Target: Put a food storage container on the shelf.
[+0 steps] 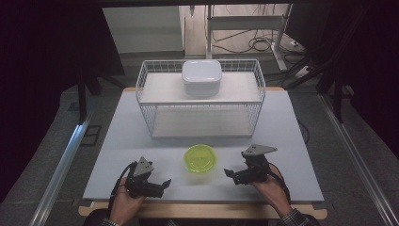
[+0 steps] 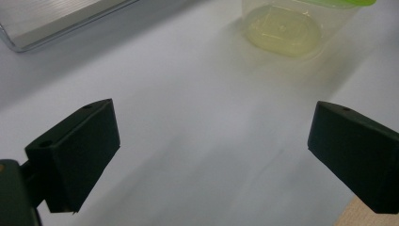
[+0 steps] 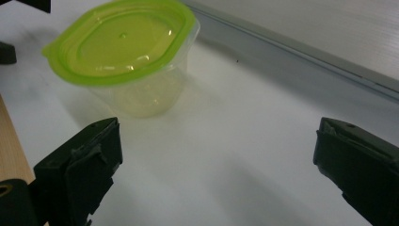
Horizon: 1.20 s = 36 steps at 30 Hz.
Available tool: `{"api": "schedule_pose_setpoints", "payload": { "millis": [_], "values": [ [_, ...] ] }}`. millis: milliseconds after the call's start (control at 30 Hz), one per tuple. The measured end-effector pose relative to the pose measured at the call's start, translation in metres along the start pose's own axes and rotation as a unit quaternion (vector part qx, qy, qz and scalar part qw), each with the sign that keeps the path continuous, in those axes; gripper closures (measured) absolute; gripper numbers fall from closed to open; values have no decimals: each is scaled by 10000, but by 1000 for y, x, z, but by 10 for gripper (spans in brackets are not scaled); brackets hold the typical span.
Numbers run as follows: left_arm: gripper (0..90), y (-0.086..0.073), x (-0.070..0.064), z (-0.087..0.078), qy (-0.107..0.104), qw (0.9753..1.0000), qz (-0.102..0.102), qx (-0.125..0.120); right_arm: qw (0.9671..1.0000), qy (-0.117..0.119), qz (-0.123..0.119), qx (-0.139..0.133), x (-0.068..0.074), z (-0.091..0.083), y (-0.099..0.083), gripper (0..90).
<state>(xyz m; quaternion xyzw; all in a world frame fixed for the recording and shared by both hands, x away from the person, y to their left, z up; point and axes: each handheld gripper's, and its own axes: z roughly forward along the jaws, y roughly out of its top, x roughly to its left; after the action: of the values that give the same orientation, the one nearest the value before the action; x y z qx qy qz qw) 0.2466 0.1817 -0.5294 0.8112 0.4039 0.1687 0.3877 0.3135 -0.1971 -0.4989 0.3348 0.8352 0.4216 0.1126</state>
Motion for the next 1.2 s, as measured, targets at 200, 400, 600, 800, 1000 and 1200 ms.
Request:
{"api": "schedule_pose_setpoints", "payload": {
  "millis": [200,400,600,800,1000,1200],
  "values": [
    [24,0,-1,1,2,10000,11,3,9997,16,211,75,-3,5,9,13],
    [25,1,-1,2,16,10000,47,23,9994,122,315,85,-2,5,20,66],
    [25,1,-2,2,33,10000,65,24,9978,295,593,96,-9,8,26,138],
    [25,1,-2,2,40,10000,74,38,9968,441,660,52,-9,16,38,246],
    [26,1,-2,2,50,9999,91,47,9937,756,816,92,-10,28,50,314],
    [29,1,-2,3,60,9999,119,67,9872,1109,1113,263,-14,44,57,403]
  ]
}}
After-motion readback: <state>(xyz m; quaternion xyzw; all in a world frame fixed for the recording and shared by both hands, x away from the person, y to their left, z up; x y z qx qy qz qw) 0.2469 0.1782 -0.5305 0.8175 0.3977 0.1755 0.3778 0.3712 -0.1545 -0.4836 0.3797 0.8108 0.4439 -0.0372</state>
